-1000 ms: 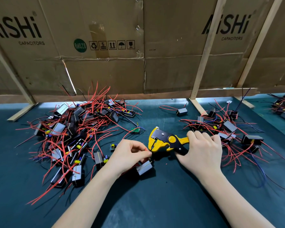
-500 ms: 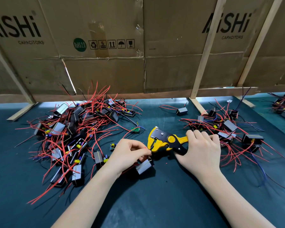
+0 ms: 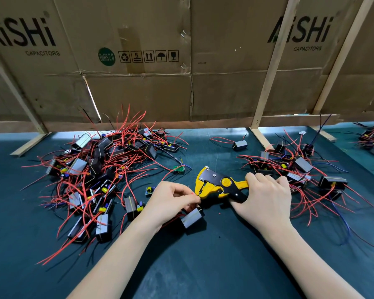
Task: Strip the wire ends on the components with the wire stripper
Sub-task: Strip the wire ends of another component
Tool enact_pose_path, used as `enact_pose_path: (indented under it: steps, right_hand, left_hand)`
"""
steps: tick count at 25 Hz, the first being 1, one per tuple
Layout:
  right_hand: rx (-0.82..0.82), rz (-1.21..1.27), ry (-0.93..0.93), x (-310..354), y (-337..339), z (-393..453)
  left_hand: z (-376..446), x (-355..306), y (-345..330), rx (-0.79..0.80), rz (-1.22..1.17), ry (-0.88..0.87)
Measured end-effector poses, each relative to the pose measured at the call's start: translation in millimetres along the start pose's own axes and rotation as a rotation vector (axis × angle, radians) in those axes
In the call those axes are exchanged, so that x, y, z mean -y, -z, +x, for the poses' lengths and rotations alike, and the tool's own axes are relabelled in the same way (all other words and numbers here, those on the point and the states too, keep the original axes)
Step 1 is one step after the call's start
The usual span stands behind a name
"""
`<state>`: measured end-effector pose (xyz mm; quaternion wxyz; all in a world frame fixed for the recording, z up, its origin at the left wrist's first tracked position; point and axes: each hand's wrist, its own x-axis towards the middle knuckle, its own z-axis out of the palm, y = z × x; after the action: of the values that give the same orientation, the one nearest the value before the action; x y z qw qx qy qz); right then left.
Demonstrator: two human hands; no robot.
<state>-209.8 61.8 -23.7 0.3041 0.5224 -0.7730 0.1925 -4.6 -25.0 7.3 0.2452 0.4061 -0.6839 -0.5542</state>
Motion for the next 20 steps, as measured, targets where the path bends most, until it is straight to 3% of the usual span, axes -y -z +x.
enact_pose_path:
  steps: [20]
  right_hand:
    - [0.019,0.031,0.018,1.8,1.4,-0.2]
  left_hand:
    - [3.7,5.4,4.5,0.024,0.039,0.007]
